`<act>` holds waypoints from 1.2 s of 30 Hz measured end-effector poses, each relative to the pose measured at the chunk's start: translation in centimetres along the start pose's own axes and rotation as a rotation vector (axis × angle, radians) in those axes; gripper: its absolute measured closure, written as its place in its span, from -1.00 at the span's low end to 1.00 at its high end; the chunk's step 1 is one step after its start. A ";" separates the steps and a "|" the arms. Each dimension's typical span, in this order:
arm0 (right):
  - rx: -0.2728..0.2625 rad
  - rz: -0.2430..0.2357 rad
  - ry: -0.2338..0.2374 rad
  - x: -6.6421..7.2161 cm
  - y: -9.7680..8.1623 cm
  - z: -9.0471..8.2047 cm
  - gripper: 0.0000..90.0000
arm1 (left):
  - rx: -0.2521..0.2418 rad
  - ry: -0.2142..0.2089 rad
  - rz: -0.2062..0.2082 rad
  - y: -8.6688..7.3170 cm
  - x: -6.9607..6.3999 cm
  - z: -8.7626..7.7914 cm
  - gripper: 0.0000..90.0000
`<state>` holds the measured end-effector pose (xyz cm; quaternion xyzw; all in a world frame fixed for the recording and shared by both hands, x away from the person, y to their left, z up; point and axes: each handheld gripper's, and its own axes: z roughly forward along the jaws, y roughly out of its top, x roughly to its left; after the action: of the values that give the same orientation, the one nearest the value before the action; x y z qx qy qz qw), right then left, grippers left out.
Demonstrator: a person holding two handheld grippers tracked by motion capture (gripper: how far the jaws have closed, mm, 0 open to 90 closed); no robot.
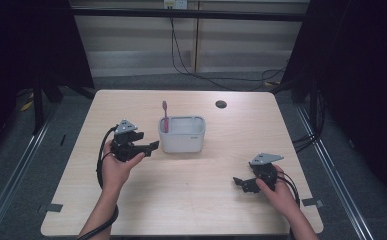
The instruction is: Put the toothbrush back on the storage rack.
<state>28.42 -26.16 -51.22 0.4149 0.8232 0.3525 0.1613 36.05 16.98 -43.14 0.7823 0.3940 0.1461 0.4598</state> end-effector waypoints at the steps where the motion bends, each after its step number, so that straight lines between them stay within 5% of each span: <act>1: 0.000 0.000 0.000 0.0 0.0 0.0 -0.77 | 0.002 -0.001 0.006 -0.1 0.0 -0.1 -0.37; 36: 0.000 0.001 0.000 0.0 0.0 0.0 -0.77 | 0.034 0.034 0.003 -3.7 2.5 -2.4 -0.37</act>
<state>28.42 -26.15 -51.22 0.4152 0.8229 0.3527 0.1613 34.42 21.29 -45.30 0.7881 0.4029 0.1534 0.4393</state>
